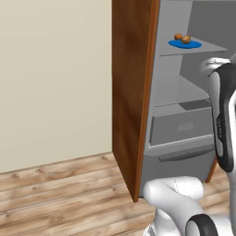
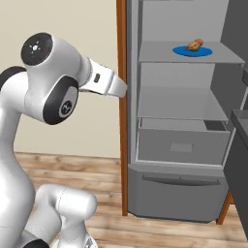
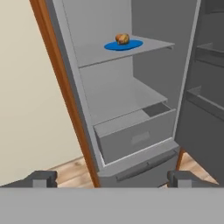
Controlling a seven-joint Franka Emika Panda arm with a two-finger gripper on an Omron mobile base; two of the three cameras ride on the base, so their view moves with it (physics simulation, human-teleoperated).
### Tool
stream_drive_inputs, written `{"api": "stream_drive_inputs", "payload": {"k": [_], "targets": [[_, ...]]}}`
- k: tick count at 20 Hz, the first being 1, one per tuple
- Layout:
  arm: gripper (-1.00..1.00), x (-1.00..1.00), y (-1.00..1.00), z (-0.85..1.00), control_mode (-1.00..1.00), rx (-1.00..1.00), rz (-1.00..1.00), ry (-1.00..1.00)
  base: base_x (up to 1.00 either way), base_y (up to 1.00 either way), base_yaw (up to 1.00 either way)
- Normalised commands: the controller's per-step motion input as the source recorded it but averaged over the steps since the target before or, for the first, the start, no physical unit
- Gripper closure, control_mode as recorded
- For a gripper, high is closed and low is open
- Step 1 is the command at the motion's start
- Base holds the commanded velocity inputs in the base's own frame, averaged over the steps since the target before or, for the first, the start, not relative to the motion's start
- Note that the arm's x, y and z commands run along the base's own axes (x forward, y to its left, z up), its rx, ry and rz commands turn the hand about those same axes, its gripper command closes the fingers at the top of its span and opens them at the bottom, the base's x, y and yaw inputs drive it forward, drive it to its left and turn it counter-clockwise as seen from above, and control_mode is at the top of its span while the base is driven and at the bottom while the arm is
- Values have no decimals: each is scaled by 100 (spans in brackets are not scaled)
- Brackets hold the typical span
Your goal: Retrieve the chicken drumstick from the fridge and place it on the saucepan with marinade on the stove.
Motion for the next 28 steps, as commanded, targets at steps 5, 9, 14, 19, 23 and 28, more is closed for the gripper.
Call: {"api": "stream_drive_inputs", "payload": {"k": [5, 9, 14, 19, 23, 28], "targets": [[-100, 0, 1, -36, -100, -11, 0, -1, 0, 0, 0], [-100, 3, 3, -26, -100, -9, 0, 0, 0, 0, 0], [-100, 13, 0, -9, -100, -4, 0, 0, 0, 0, 0], [-100, 19, 0, 0, -100, 0, 0, 0, 0, 0, 0], [-100, 19, 0, 0, -100, 0, 0, 0, 0, 0, 0], [-100, 30, -8, -2, -100, 4, 2, 0, 0, 0, 0]]}}
